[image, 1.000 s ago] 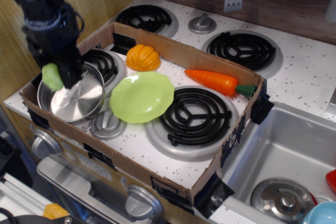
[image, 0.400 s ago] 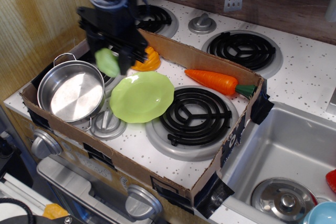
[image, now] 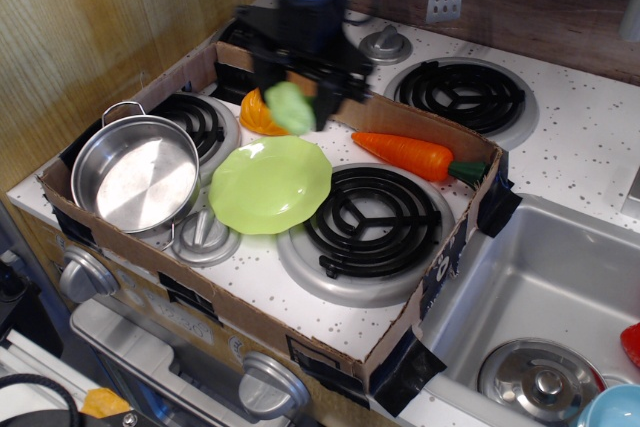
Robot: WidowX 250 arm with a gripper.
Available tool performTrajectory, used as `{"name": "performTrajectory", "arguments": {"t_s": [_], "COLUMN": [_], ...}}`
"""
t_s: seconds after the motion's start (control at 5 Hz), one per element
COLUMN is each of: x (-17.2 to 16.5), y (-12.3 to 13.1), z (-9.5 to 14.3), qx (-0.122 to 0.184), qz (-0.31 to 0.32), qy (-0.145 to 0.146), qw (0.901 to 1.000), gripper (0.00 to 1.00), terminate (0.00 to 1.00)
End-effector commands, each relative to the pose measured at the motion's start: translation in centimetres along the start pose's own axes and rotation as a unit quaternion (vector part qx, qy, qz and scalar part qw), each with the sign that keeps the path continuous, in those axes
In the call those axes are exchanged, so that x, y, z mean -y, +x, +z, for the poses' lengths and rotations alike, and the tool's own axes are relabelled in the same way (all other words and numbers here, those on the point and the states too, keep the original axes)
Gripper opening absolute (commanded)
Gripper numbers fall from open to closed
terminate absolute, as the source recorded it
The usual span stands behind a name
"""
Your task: Take broccoli out of pan
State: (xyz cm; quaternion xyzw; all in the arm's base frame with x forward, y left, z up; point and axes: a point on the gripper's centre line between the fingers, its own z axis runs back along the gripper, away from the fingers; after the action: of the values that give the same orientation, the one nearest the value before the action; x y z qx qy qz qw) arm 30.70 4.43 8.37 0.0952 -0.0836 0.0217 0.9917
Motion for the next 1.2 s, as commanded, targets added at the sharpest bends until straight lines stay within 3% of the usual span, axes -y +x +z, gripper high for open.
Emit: {"name": "performTrajectory", "arguments": {"t_s": [0.0, 0.4, 0.6, 0.8, 1.0], "x": [3.4, 5.7, 5.8, 5.4, 4.0], "y": [1.3, -0.8, -0.1, 0.6, 1.8], "z": [0.6, -2.6, -2.9, -1.4, 1.6], "qx": [0.025, 0.057, 0.061, 0.054, 0.028], "qz": [0.037, 0.083, 0.088, 0.076, 0.044], "qy": [-0.029, -0.076, -0.088, -0.076, -0.038], "qw": [0.9986, 0.992, 0.9904, 0.9927, 0.9979], "gripper": [0.0, 0.0, 1.0, 1.0, 1.0], "terminate": [0.0, 0.0, 0.0, 0.0, 0.0]}}
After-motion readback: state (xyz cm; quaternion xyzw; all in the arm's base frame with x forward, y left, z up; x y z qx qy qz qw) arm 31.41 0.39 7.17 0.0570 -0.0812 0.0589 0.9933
